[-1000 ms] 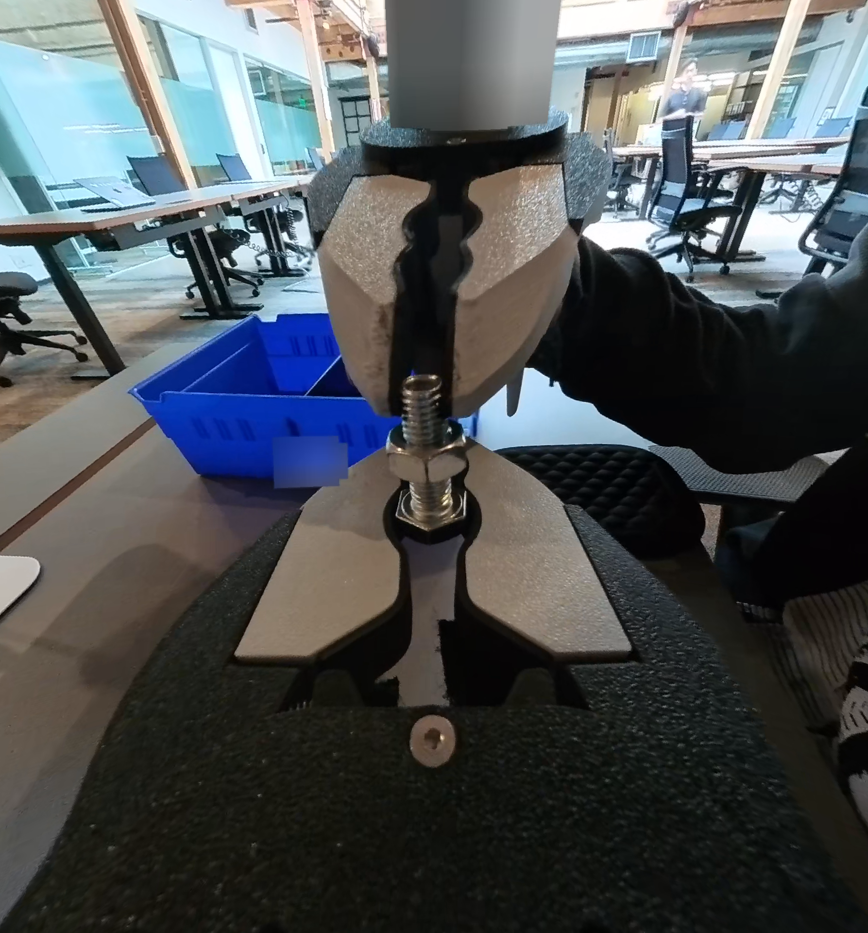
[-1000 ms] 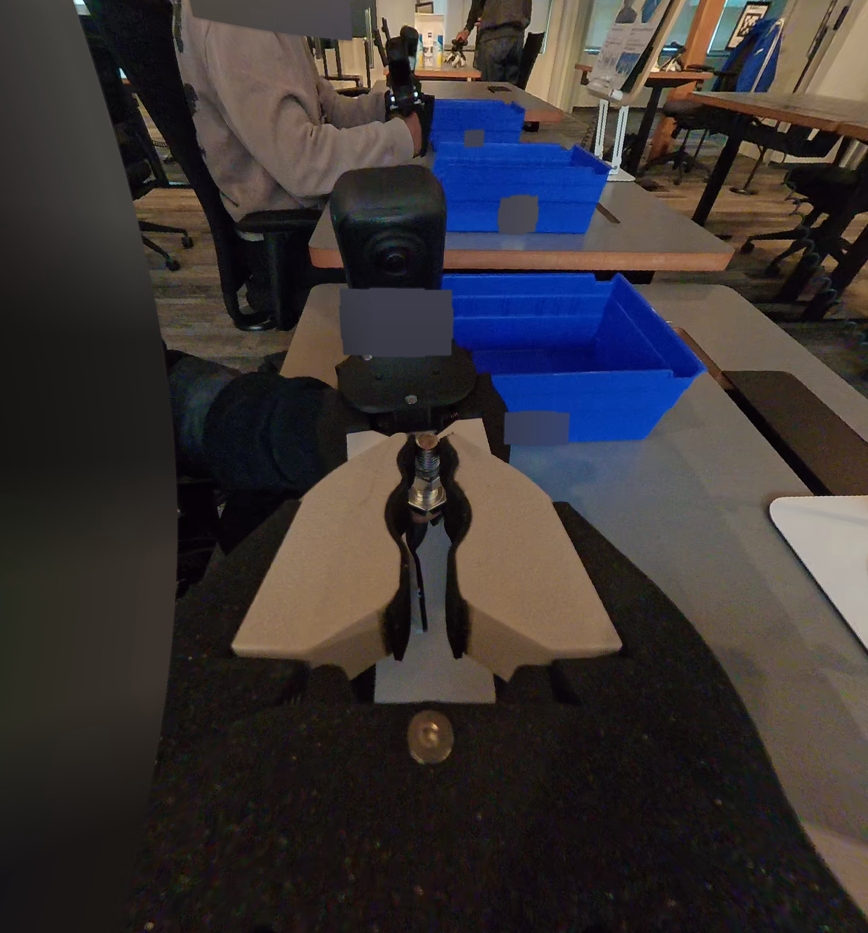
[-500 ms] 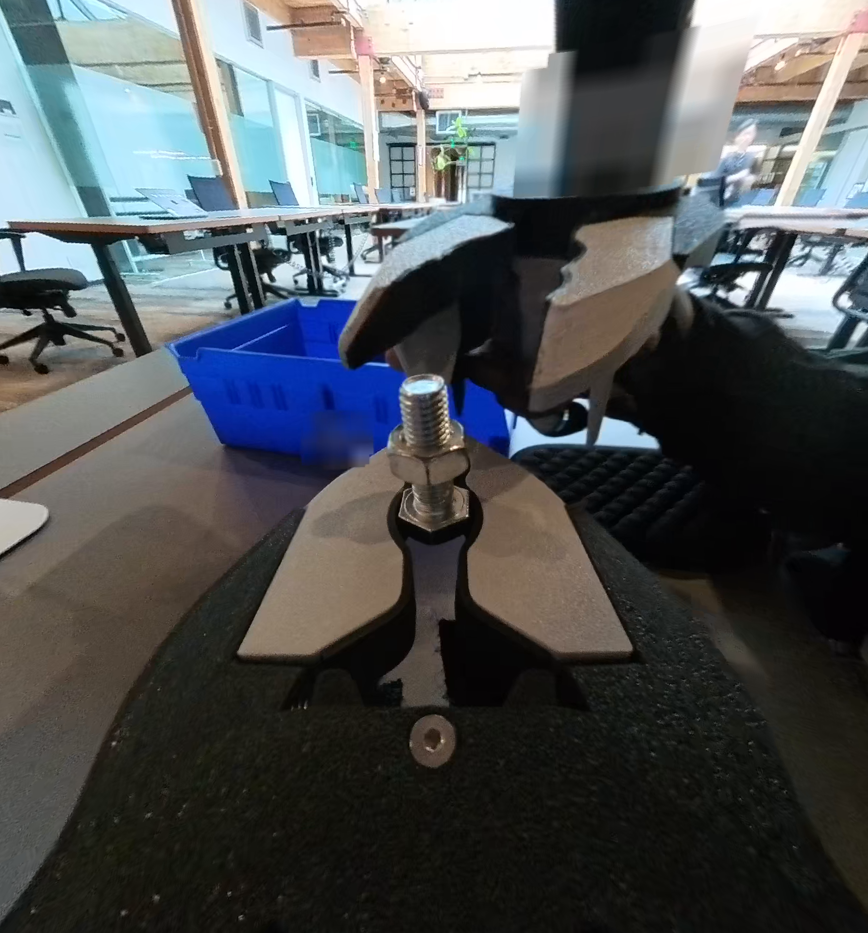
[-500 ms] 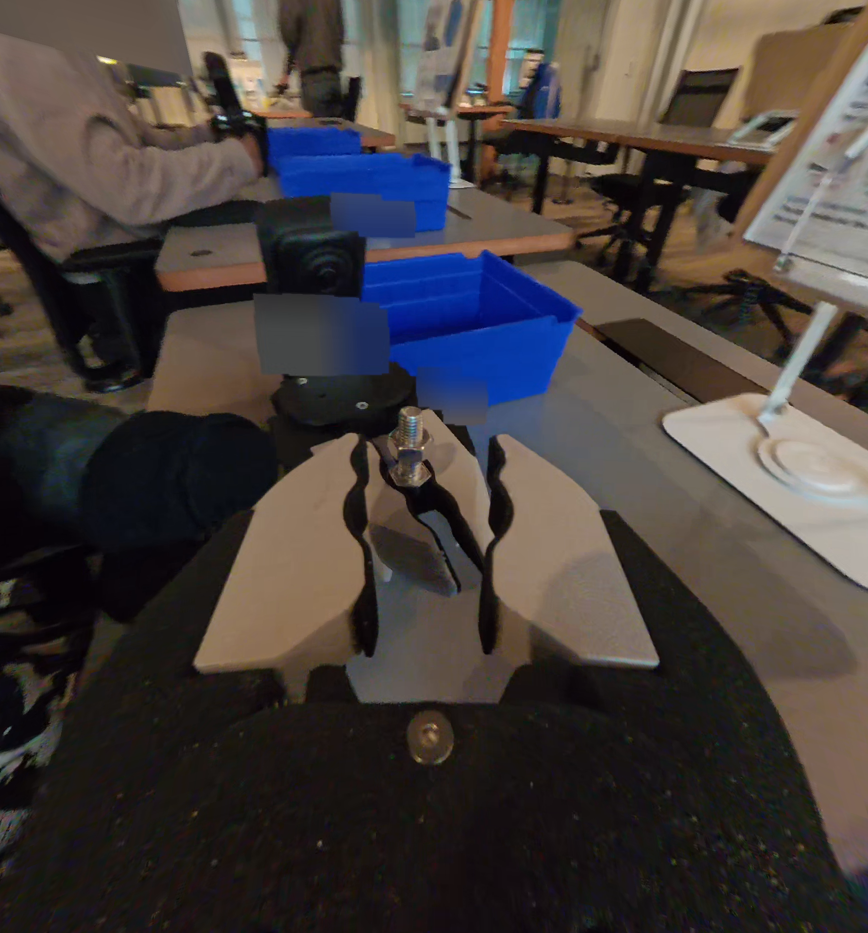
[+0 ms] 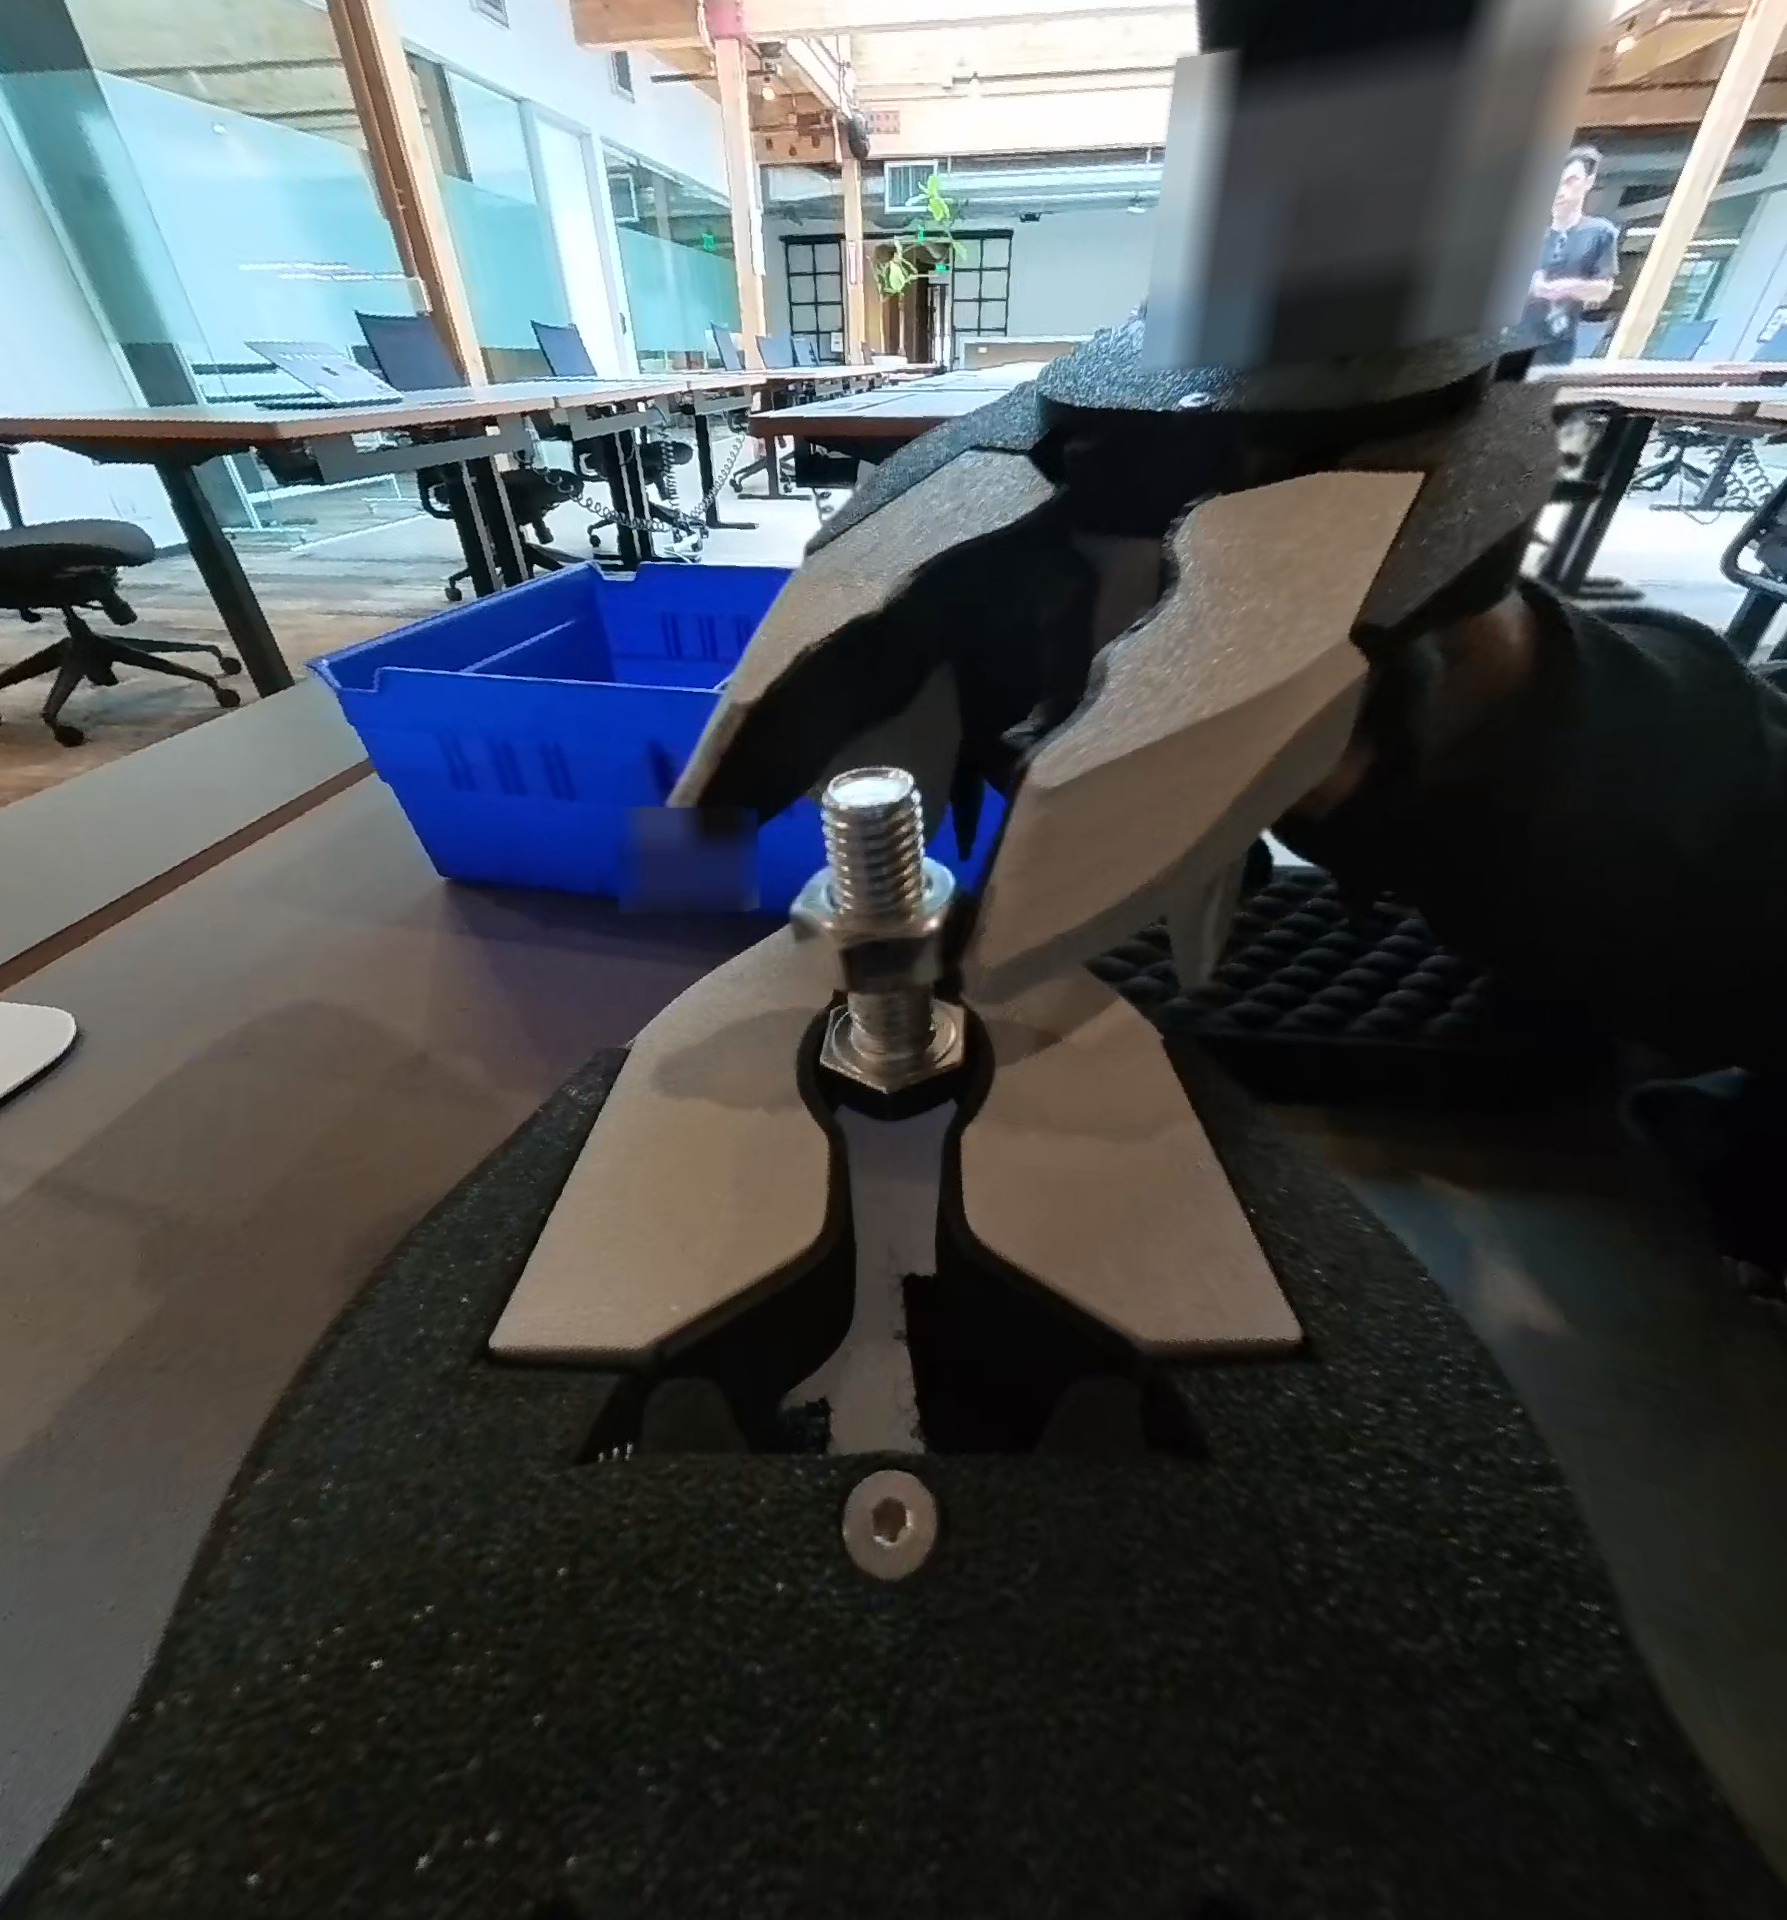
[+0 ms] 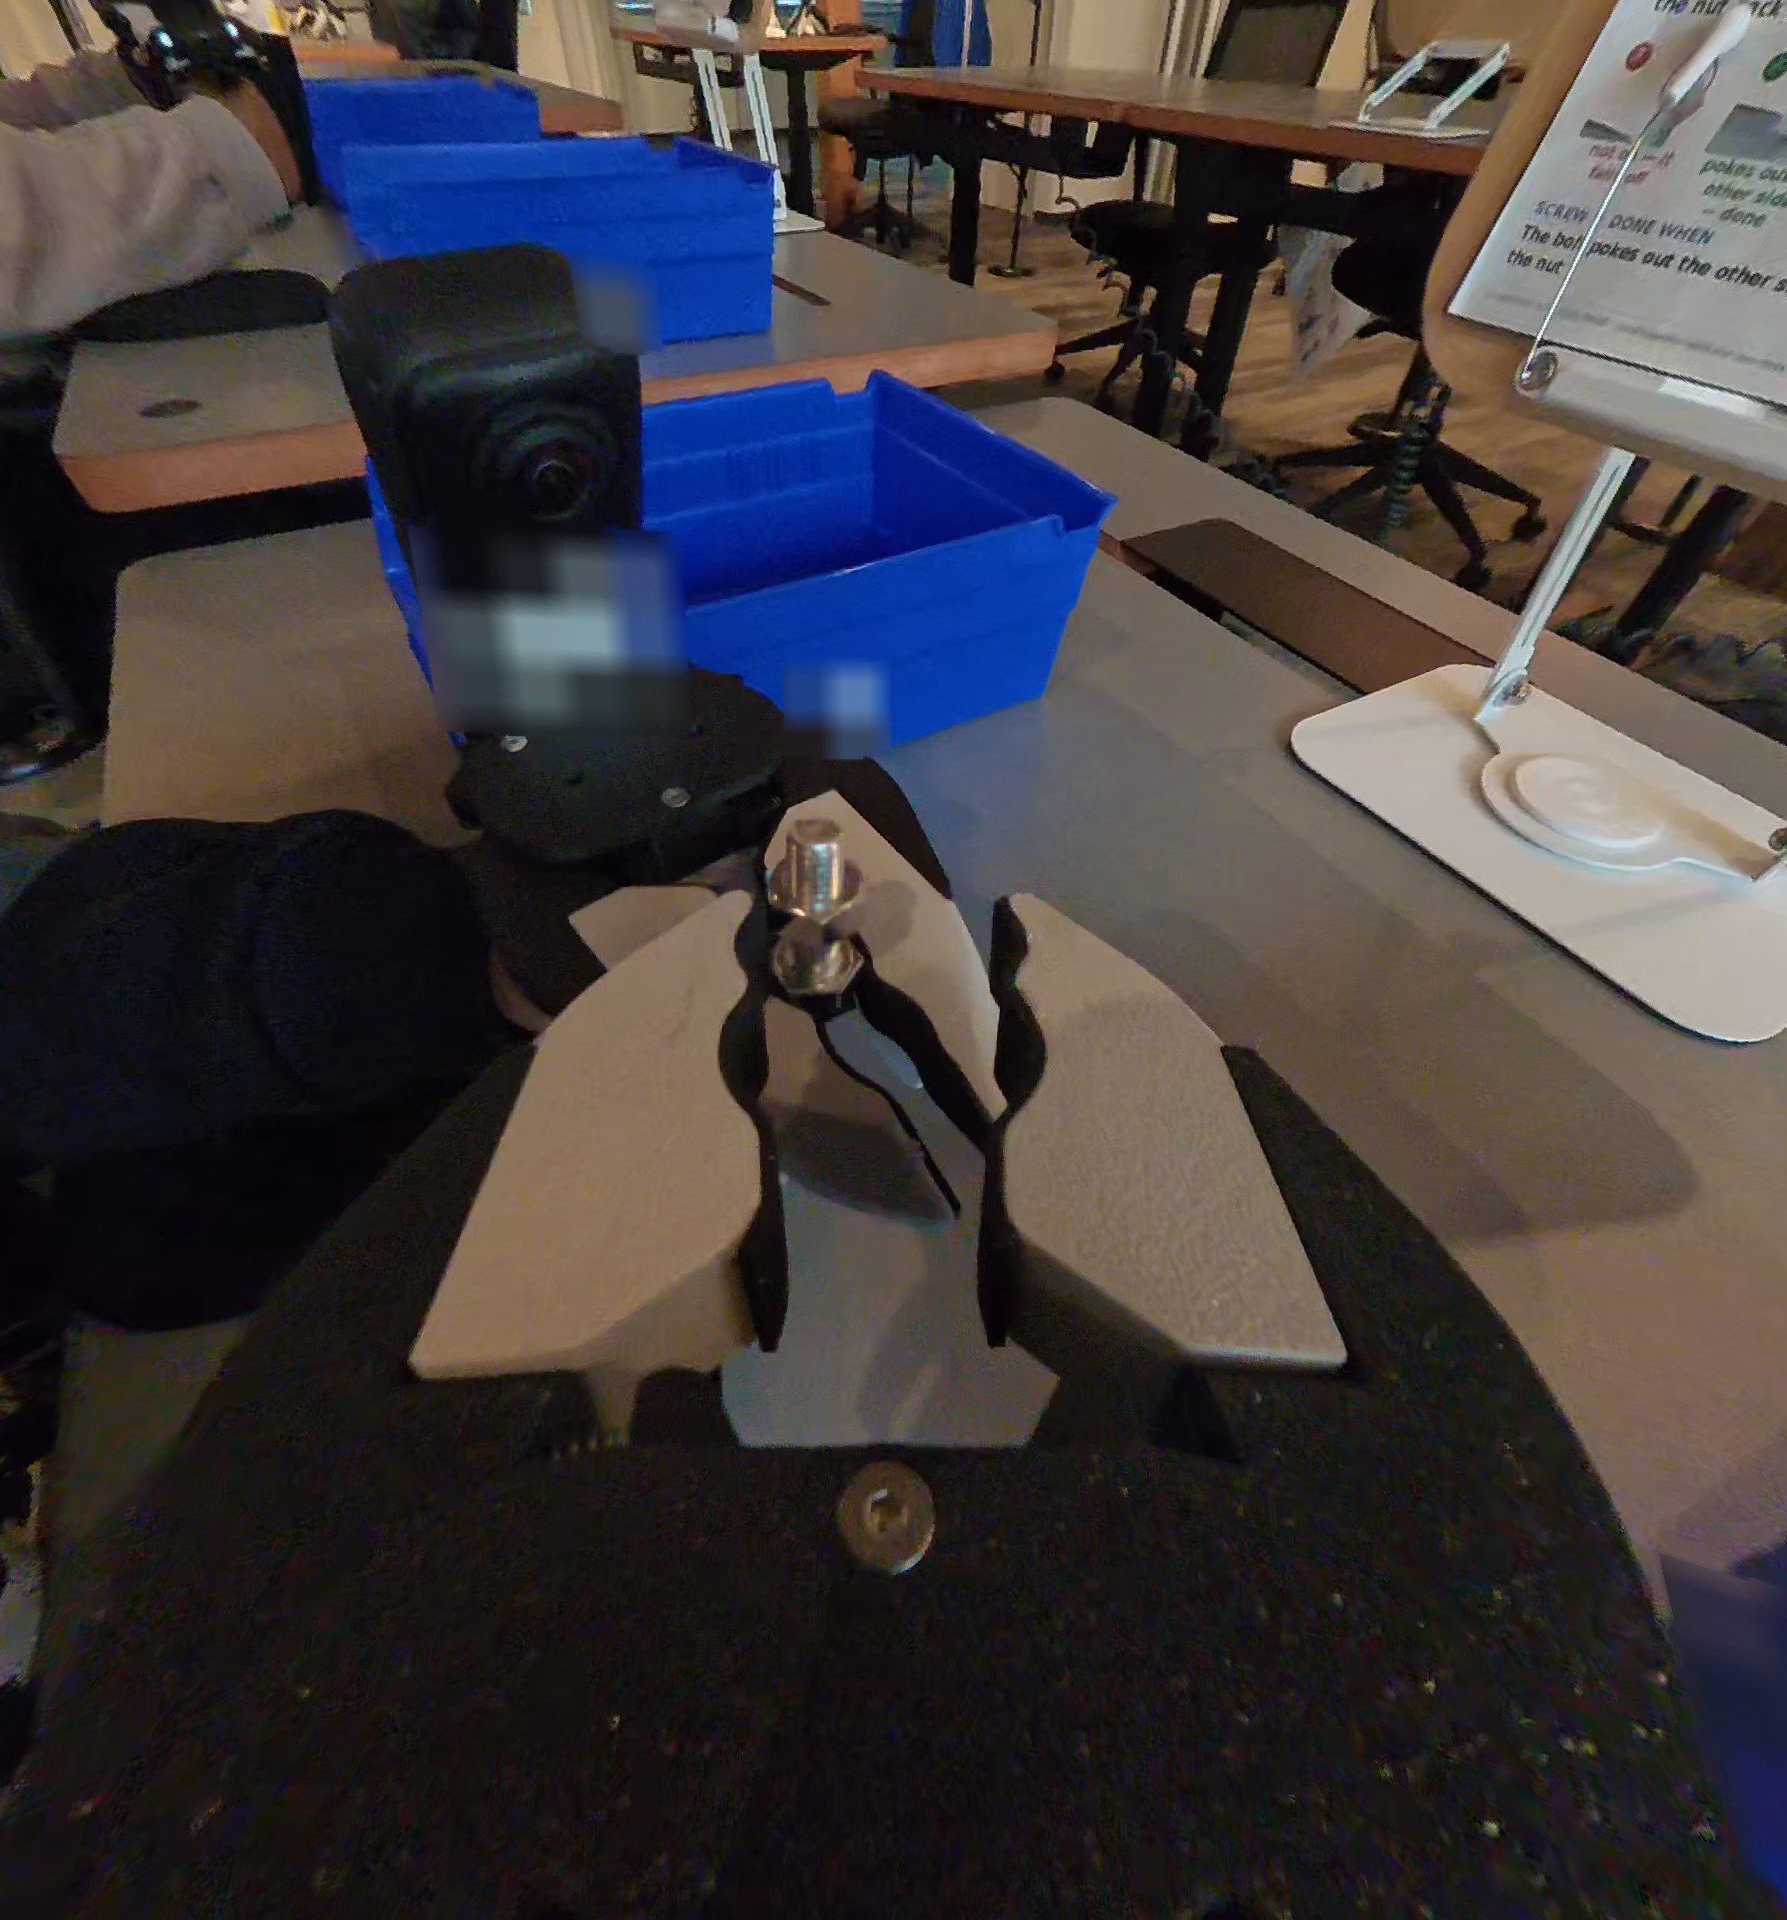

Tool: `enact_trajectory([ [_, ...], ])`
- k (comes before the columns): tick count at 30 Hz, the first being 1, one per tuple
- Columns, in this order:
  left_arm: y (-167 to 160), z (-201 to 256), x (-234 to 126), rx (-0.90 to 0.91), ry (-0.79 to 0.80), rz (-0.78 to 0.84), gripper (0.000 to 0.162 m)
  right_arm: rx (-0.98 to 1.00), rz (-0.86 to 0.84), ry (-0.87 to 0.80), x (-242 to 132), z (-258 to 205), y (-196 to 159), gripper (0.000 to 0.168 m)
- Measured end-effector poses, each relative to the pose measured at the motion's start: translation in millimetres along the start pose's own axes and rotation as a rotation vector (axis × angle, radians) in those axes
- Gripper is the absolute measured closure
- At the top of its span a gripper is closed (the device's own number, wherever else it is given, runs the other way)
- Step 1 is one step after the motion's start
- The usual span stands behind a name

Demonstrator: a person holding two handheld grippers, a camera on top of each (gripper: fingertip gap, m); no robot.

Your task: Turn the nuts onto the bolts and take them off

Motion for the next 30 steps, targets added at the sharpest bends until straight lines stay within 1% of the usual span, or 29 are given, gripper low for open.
enact_trajectory([
  [1,0,0,-1,-0.001,-0.002,0.005,0.149,0.0,0.002,0.009,-3,1,-1,0.129],
  [2,1,-1,-2,-0.004,-0.005,0.01,0.149,0.002,0.002,-0.001,-8,3,-3,0.135],
  [4,1,-1,-3,-0.006,-0.008,0.018,0.149,0.003,0.019,-0.064,-20,13,-8,0.157],
  [5,1,-1,-3,-0.005,-0.008,0.016,0.149,0.008,0.039,-0.069,-25,15,-9,0.167],
  [8,1,-1,-2,-0.002,-0.013,0.009,0.149,0.023,0.053,-0.021,-26,11,-9,0.166],
  [10,0,0,-1,0.0,-0.018,0.0,0.15,-0.008,0.041,-0.005,-20,4,-7,0.156],
  [12,-1,1,-1,0.004,-0.017,-0.002,0.149,-0.025,0.035,0.018,-13,-2,-5,0.14],
  [14,-1,2,0,0.007,-0.018,-0.006,0.149,-0.021,0.029,0.027,-5,-6,-2,0.131],
  [19,-1,3,0,0.012,-0.025,-0.011,0.149,-0.015,0.031,0.028,5,-9,2,0.127],
  [25,-1,3,-1,0.013,-0.026,-0.009,0.149,-0.016,0.018,0.018,-3,-3,-2,0.131],
  [26,-1,3,-1,0.01,-0.024,-0.008,0.149,-0.019,0.012,0.019,-7,-2,-4,0.135],
  [27,-1,3,-1,0.009,-0.026,-0.004,0.15,-0.024,0.011,0.0,-12,1,-7,0.149],
  [28,0,3,-2,0.008,-0.027,0.0,0.149,-0.026,0.019,-0.033,-18,6,-9,0.158],
  [30,0,3,-2,0.007,-0.03,0.002,0.15,-0.006,0.052,-0.056,-28,12,-10,0.168],
])
Point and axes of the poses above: each gripper's, where its closed fingertips meet, x out along the fingers, y out of its top, z = x × y across the jaws, the point moved 6 cm from there along -x, back along the fingers, and after that the axes turned 13 degrees about -z, right-handed, at the moved point
